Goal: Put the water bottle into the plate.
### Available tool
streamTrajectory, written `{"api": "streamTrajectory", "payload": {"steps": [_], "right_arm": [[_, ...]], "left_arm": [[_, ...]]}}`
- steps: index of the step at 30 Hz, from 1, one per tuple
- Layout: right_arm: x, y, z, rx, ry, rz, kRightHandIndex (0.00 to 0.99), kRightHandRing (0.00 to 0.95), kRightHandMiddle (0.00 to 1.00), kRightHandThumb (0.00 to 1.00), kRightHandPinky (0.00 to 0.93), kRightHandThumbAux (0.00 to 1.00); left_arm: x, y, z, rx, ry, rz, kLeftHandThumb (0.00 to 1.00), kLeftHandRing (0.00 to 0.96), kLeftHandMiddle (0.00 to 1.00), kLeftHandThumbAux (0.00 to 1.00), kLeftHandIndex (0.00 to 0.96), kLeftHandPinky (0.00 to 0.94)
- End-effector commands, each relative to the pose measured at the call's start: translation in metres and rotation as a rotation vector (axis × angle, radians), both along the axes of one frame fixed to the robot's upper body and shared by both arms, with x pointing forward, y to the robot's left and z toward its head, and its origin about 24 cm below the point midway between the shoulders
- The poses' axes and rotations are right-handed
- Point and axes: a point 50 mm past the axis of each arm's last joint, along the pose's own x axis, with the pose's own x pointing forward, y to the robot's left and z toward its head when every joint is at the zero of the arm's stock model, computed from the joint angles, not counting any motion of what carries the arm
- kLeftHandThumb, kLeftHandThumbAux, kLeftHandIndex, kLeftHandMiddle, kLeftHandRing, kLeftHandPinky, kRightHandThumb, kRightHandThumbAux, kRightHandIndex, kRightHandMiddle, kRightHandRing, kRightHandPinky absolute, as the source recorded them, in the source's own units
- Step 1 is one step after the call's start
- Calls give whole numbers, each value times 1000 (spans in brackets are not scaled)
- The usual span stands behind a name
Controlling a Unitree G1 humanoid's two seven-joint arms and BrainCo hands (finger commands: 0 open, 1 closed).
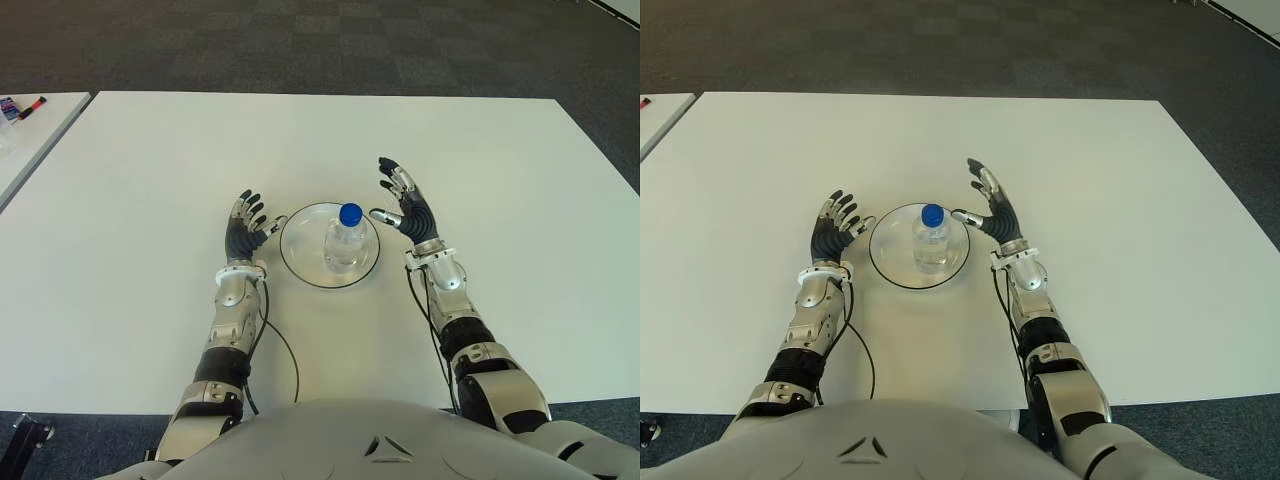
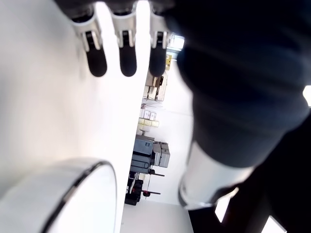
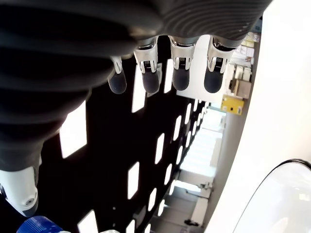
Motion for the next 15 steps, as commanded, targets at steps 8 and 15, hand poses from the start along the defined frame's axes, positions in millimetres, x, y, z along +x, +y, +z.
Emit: {"api": "streamTrajectory", "payload": {"steps": [8,15], "right_arm": [[1,-3,-8,78,39,-50,0,0,0,104,0,512],[4,-4,-10,112,79,-65,0,0,0,101,0,512]], "left_arm": [[1,-14,-2,-46,14,-12,0,147,151,951,123,180],[1,-13,-1,-44,14,-12,0,150,154,951,125,183]]}}
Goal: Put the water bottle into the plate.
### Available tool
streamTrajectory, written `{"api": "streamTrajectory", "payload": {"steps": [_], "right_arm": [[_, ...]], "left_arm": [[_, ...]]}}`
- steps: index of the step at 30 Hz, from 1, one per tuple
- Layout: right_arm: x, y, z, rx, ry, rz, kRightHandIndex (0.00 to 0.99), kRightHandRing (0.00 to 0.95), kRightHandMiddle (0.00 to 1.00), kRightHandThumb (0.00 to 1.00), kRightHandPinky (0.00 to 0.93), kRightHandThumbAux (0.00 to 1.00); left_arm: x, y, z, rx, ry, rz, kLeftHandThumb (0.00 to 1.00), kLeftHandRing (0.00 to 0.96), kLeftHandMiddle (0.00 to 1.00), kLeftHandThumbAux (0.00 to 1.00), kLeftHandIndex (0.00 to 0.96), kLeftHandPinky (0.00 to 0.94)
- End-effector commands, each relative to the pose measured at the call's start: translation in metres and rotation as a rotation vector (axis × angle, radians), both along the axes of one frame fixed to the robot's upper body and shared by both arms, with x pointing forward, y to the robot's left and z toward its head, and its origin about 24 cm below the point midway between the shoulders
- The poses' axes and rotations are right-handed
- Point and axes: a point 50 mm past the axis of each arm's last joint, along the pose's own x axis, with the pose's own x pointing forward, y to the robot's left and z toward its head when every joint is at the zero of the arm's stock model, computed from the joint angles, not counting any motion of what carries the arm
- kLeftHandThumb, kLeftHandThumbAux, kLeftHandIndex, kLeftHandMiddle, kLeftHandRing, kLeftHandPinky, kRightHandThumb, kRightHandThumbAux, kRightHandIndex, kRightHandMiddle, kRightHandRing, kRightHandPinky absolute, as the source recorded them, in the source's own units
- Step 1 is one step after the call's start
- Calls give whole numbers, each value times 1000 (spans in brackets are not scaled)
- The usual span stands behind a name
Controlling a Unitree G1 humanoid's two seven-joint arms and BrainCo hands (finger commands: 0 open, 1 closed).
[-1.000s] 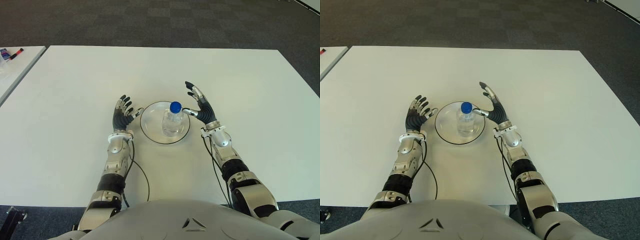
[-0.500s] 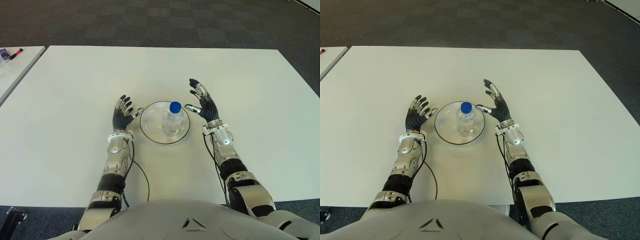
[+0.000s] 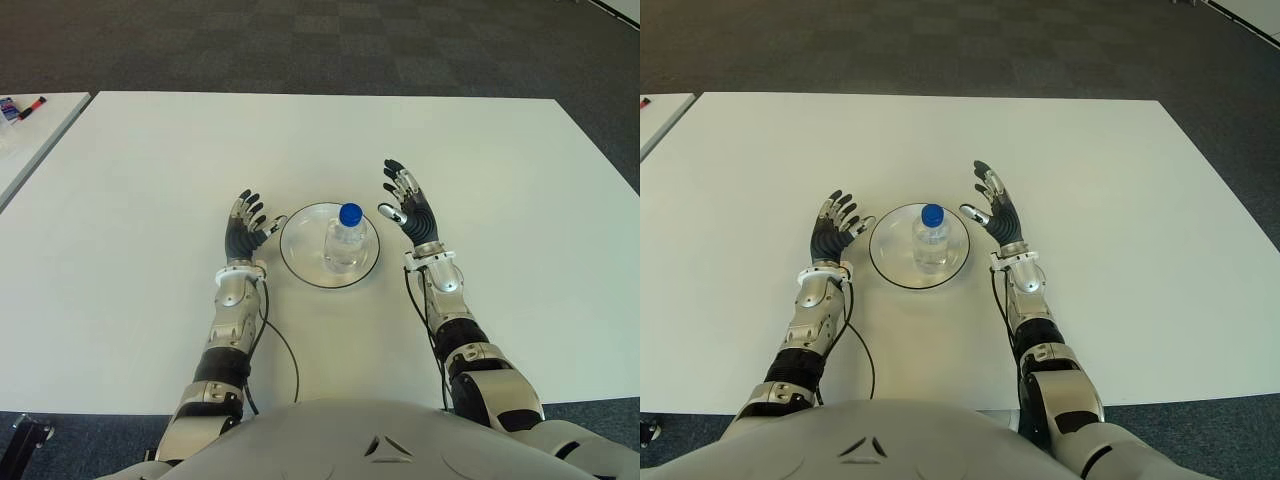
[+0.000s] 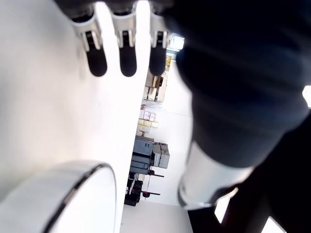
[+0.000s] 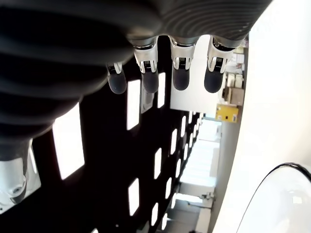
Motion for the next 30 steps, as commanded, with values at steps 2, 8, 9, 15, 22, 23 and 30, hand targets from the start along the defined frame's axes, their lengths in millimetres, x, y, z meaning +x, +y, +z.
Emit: {"api": "streamTrajectory", "payload": {"steps": [2,8,9,15,22,23,30], "right_arm": [[8,-5,-5,62,72,-29,0,0,0,95,0,525],[12,-10,-12,118,128,-59,0,0,0,78,0,562],[12,-11,-15,135,145,-71,0,0,0,76,0,566],[11,-14,-28,227,240,-149,0,0,0,50,0,614],[4,-15,-42,344,329,-249,0,0,0,15,34,682],[1,-16,-44,361,339,-271,0,0,0,9,41,690],[-4,-15,-40,332,394,-351,15,12,28,0,44,724]], "left_arm": [[2,-13,-1,-44,14,-11,0,152,157,954,128,185],[2,-13,-1,-43,16,-11,0,151,156,957,130,181],[2,-12,-2,-44,16,-11,0,151,156,957,130,181],[1,-12,-1,-46,13,-11,0,148,153,961,126,181],[0,-11,-1,-44,8,-9,0,146,148,953,117,183],[0,-11,-1,-46,9,-6,0,146,147,953,116,184],[0,-9,-2,-77,37,45,0,151,147,961,112,198]]}}
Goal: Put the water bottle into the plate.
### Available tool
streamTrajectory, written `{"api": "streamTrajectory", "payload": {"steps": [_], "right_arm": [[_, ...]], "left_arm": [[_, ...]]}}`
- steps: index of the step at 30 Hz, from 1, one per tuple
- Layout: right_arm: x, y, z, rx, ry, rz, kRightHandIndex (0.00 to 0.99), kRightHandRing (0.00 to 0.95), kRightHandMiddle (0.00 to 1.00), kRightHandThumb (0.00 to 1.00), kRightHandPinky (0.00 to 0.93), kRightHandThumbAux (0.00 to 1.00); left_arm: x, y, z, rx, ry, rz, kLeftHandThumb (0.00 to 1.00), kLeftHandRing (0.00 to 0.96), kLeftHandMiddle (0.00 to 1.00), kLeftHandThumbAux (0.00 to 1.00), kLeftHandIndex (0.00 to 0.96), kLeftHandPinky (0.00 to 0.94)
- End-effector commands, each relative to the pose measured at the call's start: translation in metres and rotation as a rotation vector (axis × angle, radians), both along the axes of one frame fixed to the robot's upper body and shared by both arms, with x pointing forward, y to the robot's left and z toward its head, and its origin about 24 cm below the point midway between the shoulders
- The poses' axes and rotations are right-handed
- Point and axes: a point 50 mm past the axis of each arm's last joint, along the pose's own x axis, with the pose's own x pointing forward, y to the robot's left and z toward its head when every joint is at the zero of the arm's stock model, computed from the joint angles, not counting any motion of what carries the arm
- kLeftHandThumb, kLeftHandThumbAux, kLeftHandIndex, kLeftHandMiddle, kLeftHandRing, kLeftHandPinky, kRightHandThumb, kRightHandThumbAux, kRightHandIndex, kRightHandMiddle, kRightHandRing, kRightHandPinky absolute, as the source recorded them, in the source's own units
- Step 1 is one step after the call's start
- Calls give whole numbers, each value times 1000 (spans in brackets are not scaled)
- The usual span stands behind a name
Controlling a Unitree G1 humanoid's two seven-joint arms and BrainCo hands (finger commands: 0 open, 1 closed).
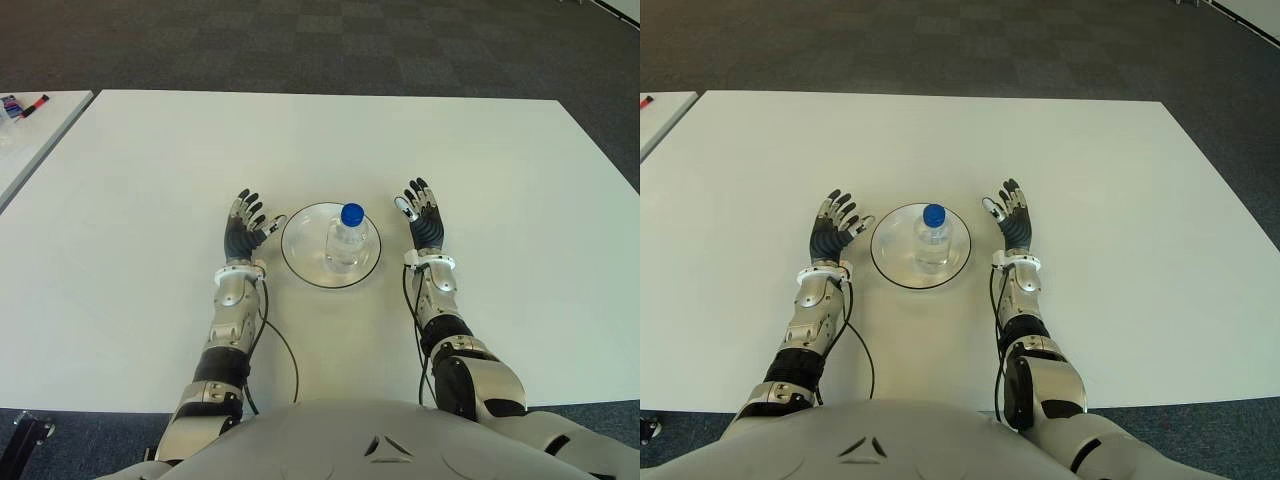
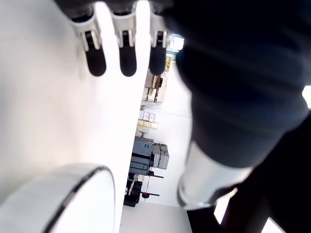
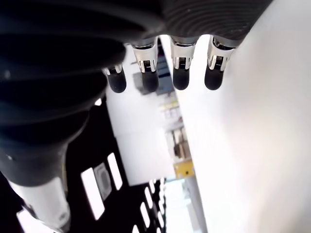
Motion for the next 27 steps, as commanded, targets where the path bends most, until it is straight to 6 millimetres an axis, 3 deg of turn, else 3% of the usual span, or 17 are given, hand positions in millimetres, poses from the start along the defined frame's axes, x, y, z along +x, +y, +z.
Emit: {"api": "streamTrajectory", "payload": {"steps": [1,27], "right_arm": [[-7,3,0,-11,69,-35,17,14,31,0,44,725],[-15,16,12,-21,231,43,1,1,23,0,31,809]], "left_arm": [[0,-12,-2,-73,41,40,0,154,148,963,112,204],[1,-15,2,-169,150,133,1,138,122,964,84,181]]}}
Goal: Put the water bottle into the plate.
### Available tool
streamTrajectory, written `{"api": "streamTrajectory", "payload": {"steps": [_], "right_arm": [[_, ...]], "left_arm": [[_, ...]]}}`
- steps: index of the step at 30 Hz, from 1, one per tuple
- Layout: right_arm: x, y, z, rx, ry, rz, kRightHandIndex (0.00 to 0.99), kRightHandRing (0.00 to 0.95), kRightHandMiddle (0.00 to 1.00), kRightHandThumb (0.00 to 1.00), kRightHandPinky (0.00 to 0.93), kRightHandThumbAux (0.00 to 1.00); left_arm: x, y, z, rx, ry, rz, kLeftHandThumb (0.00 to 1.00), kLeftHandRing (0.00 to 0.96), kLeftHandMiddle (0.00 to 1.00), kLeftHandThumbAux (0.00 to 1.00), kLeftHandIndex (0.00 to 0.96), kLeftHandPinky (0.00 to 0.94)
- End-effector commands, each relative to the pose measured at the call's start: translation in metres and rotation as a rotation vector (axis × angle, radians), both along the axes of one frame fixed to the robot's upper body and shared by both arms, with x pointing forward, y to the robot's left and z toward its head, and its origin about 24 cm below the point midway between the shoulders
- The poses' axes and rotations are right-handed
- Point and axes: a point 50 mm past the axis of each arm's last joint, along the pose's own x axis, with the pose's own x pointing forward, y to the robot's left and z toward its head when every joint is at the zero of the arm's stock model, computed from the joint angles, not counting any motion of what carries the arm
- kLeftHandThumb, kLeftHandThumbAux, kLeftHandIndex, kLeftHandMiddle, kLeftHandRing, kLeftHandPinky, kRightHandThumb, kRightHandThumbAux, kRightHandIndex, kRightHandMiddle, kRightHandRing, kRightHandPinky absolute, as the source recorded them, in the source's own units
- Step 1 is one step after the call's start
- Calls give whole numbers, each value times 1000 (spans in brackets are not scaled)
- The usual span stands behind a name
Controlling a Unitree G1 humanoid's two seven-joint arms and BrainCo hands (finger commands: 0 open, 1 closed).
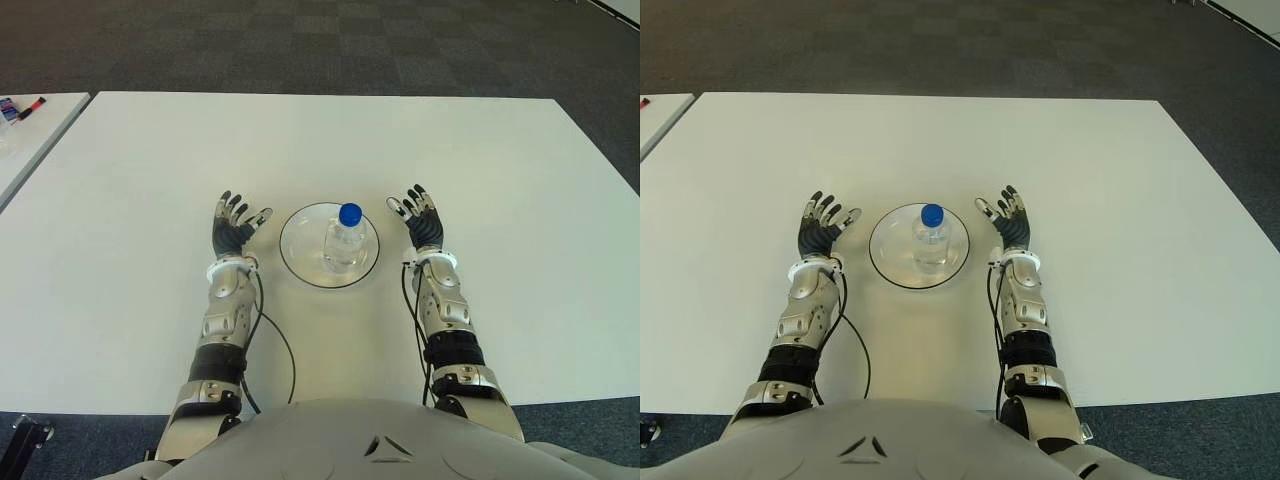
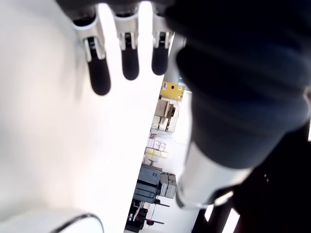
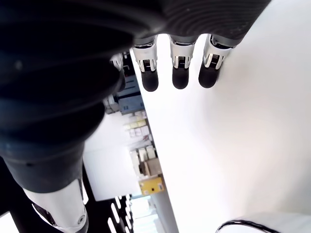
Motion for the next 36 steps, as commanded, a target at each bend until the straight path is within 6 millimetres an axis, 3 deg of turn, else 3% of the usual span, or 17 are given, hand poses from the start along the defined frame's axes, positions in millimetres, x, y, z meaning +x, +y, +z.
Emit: {"api": "streamTrajectory", "payload": {"steps": [1,36], "right_arm": [[-8,4,-8,-6,60,28,0,0,22,0,32,810],[-12,8,-13,-19,24,114,0,0,10,0,28,804]], "left_arm": [[-4,-25,-5,-105,43,2,1,132,117,961,79,176],[-3,-26,-3,-112,27,-22,0,127,119,988,78,178]]}}
